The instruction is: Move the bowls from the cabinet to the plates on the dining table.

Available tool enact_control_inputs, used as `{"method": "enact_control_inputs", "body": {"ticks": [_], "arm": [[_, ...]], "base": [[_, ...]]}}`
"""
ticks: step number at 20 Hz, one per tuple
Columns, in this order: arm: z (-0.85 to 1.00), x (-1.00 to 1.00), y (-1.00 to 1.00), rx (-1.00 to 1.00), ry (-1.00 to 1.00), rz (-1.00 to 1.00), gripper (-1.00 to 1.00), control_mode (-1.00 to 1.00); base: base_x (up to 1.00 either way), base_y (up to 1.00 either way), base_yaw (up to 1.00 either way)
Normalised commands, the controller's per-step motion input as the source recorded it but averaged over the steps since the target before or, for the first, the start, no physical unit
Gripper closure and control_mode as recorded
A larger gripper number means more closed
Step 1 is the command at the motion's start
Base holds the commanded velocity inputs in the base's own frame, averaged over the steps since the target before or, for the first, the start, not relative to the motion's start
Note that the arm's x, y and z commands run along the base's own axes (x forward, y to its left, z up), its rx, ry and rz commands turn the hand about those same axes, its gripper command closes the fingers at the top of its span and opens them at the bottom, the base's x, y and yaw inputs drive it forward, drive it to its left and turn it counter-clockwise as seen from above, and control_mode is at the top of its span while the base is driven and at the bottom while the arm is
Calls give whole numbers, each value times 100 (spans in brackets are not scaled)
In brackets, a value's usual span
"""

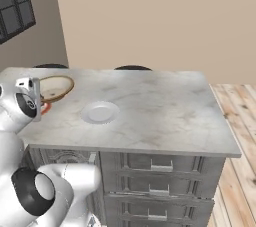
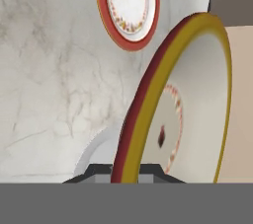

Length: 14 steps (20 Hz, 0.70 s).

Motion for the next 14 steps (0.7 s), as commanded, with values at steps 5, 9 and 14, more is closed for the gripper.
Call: {"method": "enact_control_inputs", "body": {"ticks": [5, 9, 14], "arm": [[-3, 0, 55, -7, 0, 6, 100, -100], [-4, 0, 52, -2, 0, 5, 100, -100], [-19, 0, 47, 0, 0, 6, 100, -100]], "base": [[0, 0, 0], [0, 0, 0], [0, 0, 0]]}}
